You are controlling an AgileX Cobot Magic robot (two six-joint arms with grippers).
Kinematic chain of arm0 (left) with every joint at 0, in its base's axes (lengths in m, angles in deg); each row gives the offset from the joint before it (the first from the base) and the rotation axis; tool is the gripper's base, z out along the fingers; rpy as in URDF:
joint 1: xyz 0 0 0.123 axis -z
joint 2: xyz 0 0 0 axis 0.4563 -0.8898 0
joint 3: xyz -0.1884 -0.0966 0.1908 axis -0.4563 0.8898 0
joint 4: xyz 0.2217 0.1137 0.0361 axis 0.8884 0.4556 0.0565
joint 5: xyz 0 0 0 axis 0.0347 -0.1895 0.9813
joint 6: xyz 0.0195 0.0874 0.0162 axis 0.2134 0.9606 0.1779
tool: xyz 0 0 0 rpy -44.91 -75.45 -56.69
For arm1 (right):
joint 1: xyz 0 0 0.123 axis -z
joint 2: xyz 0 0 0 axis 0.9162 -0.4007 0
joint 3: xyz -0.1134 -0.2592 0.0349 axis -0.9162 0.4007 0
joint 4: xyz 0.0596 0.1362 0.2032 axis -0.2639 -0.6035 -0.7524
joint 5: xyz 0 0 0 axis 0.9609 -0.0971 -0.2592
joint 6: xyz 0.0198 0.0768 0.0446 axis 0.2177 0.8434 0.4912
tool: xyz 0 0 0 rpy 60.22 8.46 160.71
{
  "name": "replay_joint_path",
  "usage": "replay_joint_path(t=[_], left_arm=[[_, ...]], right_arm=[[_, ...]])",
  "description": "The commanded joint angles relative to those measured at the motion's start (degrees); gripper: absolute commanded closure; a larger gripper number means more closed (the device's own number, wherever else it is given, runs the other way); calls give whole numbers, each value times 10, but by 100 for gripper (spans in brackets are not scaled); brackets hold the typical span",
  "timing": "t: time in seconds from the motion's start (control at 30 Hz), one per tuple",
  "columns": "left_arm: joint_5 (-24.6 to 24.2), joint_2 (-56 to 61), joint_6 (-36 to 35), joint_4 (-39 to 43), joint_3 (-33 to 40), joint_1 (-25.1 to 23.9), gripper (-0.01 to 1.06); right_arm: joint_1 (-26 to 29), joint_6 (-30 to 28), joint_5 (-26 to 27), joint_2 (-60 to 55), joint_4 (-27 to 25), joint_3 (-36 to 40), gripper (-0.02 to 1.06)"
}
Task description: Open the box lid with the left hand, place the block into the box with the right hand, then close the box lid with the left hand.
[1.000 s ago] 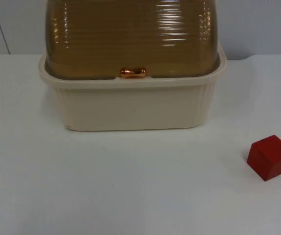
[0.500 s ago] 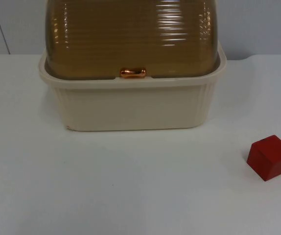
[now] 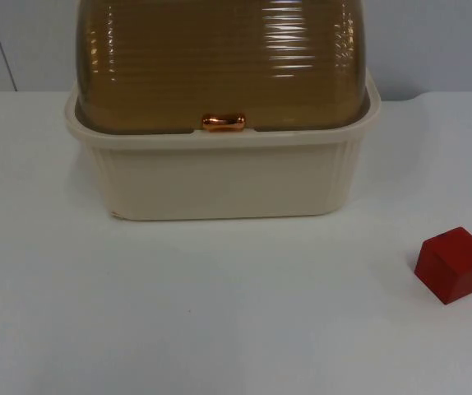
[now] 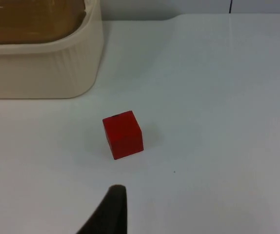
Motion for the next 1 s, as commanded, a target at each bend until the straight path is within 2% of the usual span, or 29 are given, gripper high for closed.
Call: replay_joint_path(t=[0.0, 0.17, 0.27, 0.3, 0.47, 0.5, 0.67, 0.8, 0.97], left_arm=[[6, 2, -2, 5, 2, 3, 0], [10, 2, -24, 18, -4, 3, 0], [44, -8, -99, 78, -52, 3, 0], [44, -8, -99, 78, -52, 3, 0], [123, -129, -104, 149, -149, 3, 0], [123, -129, -104, 149, -149, 3, 0], [193, -245, -104, 163, -238, 3, 0], [211, -291, -104, 157, -263, 3, 0], [235, -349, -104, 149, -279, 3, 0]], right_arm=[[-2, -4, 2, 1, 5, 0, 1], [-2, 6, 0, 1, 15, -4, 1], [-2, 52, 12, -40, 36, -47, 1], [-2, 52, 12, -40, 36, -47, 1], [-2, 55, 65, -168, 51, -140, 1], [-2, 55, 65, -168, 51, -140, 1], [-2, 55, 129, -285, 69, -238, 1], [-2, 55, 145, -335, 69, -276, 1], [-2, 55, 205, -414, 65, -301, 1]])
